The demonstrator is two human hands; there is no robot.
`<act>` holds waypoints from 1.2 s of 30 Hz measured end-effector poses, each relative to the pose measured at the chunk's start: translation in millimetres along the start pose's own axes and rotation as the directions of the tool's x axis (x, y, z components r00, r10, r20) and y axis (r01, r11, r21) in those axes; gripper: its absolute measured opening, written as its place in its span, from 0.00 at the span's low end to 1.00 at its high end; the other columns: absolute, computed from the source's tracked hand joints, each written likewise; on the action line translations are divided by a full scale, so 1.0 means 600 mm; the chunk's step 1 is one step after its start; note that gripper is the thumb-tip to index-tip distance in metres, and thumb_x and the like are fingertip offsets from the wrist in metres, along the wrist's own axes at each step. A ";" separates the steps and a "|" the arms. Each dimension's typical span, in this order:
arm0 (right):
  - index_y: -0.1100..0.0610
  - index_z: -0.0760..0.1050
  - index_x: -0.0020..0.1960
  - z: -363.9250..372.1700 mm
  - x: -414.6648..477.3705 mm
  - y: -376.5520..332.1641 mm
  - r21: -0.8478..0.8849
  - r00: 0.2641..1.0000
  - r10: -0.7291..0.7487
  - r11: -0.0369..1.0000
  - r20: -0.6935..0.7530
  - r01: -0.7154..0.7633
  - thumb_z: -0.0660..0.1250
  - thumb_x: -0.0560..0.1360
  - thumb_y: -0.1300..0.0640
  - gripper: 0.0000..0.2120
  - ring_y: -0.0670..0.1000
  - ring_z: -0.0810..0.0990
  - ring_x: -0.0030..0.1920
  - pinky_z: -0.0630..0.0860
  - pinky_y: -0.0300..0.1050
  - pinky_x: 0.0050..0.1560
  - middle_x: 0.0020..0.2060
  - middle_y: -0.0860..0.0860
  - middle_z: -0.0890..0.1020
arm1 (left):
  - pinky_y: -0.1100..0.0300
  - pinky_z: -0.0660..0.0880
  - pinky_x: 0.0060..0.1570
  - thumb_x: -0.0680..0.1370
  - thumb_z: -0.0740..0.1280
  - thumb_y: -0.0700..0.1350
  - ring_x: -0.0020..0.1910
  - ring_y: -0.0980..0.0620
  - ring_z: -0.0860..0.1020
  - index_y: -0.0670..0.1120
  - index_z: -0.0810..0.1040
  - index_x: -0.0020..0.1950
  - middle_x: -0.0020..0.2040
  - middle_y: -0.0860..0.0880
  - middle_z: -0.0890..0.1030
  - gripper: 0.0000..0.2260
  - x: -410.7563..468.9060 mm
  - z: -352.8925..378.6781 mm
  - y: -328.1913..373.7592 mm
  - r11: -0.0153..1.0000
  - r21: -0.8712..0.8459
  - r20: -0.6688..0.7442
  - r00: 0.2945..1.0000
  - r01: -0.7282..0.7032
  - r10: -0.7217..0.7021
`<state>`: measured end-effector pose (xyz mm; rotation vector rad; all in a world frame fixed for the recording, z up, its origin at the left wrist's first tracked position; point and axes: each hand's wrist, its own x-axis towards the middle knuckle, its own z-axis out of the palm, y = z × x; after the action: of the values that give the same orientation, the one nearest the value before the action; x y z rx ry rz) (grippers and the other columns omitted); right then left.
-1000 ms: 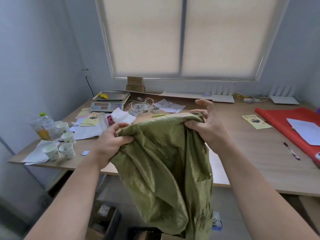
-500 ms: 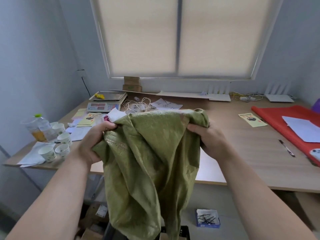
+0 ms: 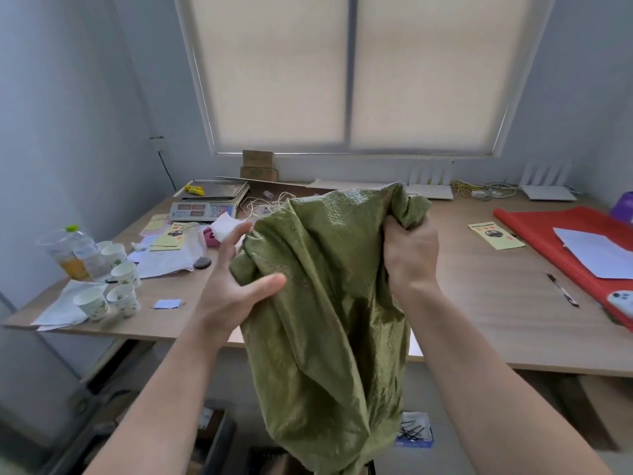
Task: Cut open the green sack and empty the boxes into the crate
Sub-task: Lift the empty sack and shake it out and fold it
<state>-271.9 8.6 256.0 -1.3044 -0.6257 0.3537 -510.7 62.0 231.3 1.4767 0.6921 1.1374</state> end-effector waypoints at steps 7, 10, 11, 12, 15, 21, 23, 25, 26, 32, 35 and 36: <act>0.59 0.74 0.59 -0.024 0.023 -0.007 0.216 0.962 0.177 0.951 0.209 -0.222 0.71 0.69 0.59 0.20 0.56 0.83 0.45 0.83 0.52 0.44 0.46 0.57 0.82 | 0.55 0.82 0.42 0.80 0.64 0.39 0.44 0.47 0.83 0.44 0.83 0.53 0.44 0.44 0.86 0.08 0.031 -0.007 -0.008 0.926 -0.301 -0.235 0.923 0.228 -0.304; 0.62 0.69 0.65 -0.037 0.030 0.004 0.253 0.911 0.218 0.915 0.349 -0.316 0.70 0.74 0.64 0.21 0.54 0.82 0.43 0.81 0.48 0.40 0.48 0.59 0.80 | 0.51 0.83 0.41 0.81 0.62 0.42 0.41 0.45 0.83 0.43 0.80 0.59 0.45 0.41 0.84 0.10 0.044 -0.012 -0.001 0.914 -0.277 -0.239 0.900 0.296 -0.365; 0.61 0.68 0.66 -0.043 0.031 0.006 0.238 0.899 0.211 0.918 0.385 -0.317 0.70 0.74 0.63 0.23 0.54 0.82 0.45 0.82 0.50 0.43 0.51 0.60 0.79 | 0.51 0.83 0.39 0.81 0.62 0.42 0.39 0.45 0.83 0.43 0.80 0.59 0.44 0.41 0.84 0.10 0.049 -0.015 0.003 0.913 -0.265 -0.245 0.894 0.310 -0.375; 0.57 0.67 0.68 -0.049 0.032 0.006 0.213 0.888 0.196 0.928 0.416 -0.304 0.71 0.74 0.63 0.25 0.54 0.82 0.47 0.82 0.51 0.46 0.54 0.60 0.79 | 0.52 0.83 0.37 0.81 0.62 0.42 0.38 0.45 0.82 0.43 0.80 0.58 0.43 0.41 0.83 0.10 0.054 -0.018 0.005 0.911 -0.254 -0.244 0.890 0.325 -0.386; 0.40 0.56 0.73 -0.069 0.037 0.007 0.170 0.847 0.094 0.962 0.524 -0.212 0.75 0.69 0.60 0.42 0.54 0.82 0.59 0.81 0.52 0.54 0.66 0.57 0.74 | 0.55 0.79 0.34 0.80 0.64 0.43 0.36 0.45 0.82 0.42 0.80 0.57 0.39 0.42 0.83 0.09 0.066 -0.032 0.010 0.905 -0.236 -0.265 0.872 0.355 -0.411; 0.25 0.44 0.72 -0.080 0.035 -0.001 -0.256 0.675 -0.177 0.833 0.716 0.490 0.83 0.63 0.55 0.59 0.38 0.53 0.76 0.56 0.25 0.70 0.77 0.39 0.51 | 0.60 0.78 0.26 0.81 0.61 0.41 0.26 0.48 0.80 0.42 0.77 0.34 0.28 0.45 0.78 0.15 0.088 -0.038 0.022 0.816 -0.272 -0.129 0.821 0.510 -0.556; 0.31 0.53 0.74 -0.074 0.033 -0.003 -0.346 0.635 -0.180 0.712 0.752 0.611 0.81 0.66 0.58 0.51 0.39 0.63 0.67 0.60 0.19 0.59 0.70 0.42 0.63 | 0.61 0.76 0.24 0.81 0.59 0.41 0.24 0.50 0.78 0.43 0.75 0.36 0.26 0.46 0.77 0.14 0.095 -0.038 0.023 0.796 -0.300 -0.098 0.813 0.526 -0.574; 0.42 0.71 0.70 -0.069 0.032 0.002 -0.418 0.675 -0.216 0.642 0.705 0.642 0.79 0.69 0.59 0.35 0.45 0.73 0.57 0.70 0.32 0.55 0.58 0.44 0.74 | 0.62 0.76 0.23 0.82 0.59 0.41 0.23 0.50 0.78 0.43 0.74 0.41 0.26 0.47 0.77 0.11 0.093 -0.037 0.027 0.786 -0.291 -0.071 0.806 0.546 -0.587; 0.47 0.77 0.65 -0.068 0.034 0.005 -0.447 0.710 -0.225 0.641 0.667 0.623 0.78 0.70 0.59 0.26 0.47 0.76 0.53 0.73 0.40 0.53 0.53 0.45 0.78 | 0.61 0.77 0.24 0.82 0.60 0.43 0.24 0.50 0.79 0.42 0.76 0.45 0.27 0.46 0.78 0.09 0.092 -0.038 0.028 0.785 -0.264 -0.055 0.804 0.560 -0.592; 0.51 0.80 0.41 -0.056 0.044 0.008 -0.344 0.851 0.004 0.916 0.525 0.208 0.71 0.74 0.59 0.04 0.46 0.77 0.44 0.73 0.42 0.41 0.47 0.46 0.78 | 0.54 0.82 0.42 0.65 0.78 0.58 0.47 0.48 0.83 0.50 0.68 0.65 0.54 0.45 0.80 0.34 0.089 -0.067 0.018 0.912 -0.287 -0.039 0.948 0.292 -0.316; 0.62 0.81 0.42 -0.049 0.048 0.004 -0.131 0.885 0.118 0.989 0.450 -0.065 0.69 0.73 0.60 0.05 0.55 0.79 0.42 0.76 0.46 0.42 0.43 0.54 0.81 | 0.54 0.81 0.45 0.57 0.84 0.50 0.48 0.48 0.83 0.58 0.65 0.66 0.56 0.45 0.79 0.43 0.067 -0.059 0.026 0.980 -0.121 0.140 0.980 0.156 -0.139; 0.66 0.79 0.44 -0.047 0.050 0.000 -0.043 0.882 0.156 0.987 0.445 -0.153 0.67 0.73 0.61 0.08 0.57 0.79 0.41 0.75 0.49 0.42 0.41 0.59 0.81 | 0.55 0.81 0.47 0.58 0.82 0.46 0.51 0.49 0.83 0.61 0.64 0.68 0.59 0.47 0.78 0.43 0.062 -0.054 0.030 0.993 0.006 0.201 0.973 0.117 -0.116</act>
<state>-231.4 3.8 258.9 -1.2894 -0.9111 0.8011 -529.4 103.8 256.9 1.5021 0.6249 0.8857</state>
